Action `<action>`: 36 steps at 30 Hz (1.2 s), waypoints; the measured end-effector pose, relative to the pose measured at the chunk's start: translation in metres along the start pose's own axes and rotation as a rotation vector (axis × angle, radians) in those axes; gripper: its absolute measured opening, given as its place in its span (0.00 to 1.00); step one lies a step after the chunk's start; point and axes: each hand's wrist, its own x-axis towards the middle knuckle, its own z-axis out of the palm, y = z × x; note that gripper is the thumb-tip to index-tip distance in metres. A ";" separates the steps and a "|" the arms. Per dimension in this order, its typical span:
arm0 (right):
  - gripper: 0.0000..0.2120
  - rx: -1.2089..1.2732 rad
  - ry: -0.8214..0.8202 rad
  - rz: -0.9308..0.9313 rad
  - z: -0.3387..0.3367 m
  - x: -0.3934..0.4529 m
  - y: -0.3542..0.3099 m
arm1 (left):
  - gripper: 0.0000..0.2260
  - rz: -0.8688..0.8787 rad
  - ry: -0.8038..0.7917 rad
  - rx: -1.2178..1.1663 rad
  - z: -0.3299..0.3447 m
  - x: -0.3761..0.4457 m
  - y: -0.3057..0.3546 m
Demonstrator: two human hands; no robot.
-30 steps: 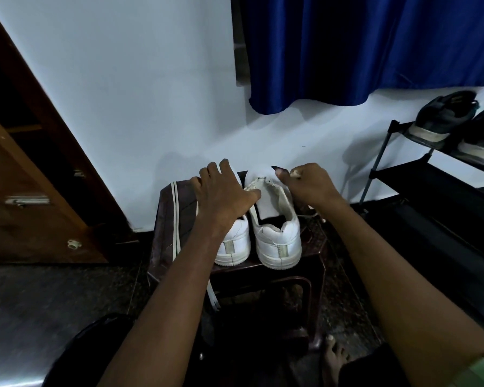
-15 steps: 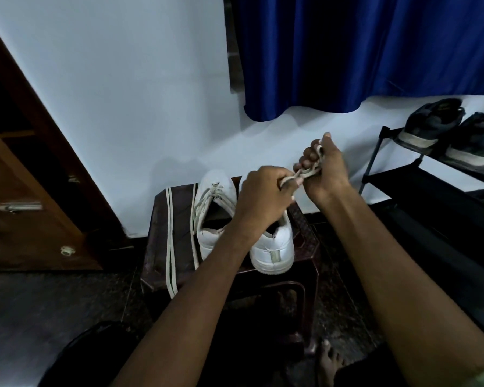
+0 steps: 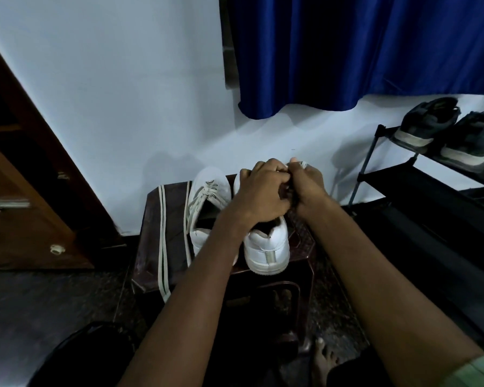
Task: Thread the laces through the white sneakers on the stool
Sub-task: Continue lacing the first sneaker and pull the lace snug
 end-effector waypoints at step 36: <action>0.43 -0.919 -0.406 -0.284 0.006 0.036 0.030 | 0.15 -0.115 0.173 -0.265 -0.036 -0.027 -0.064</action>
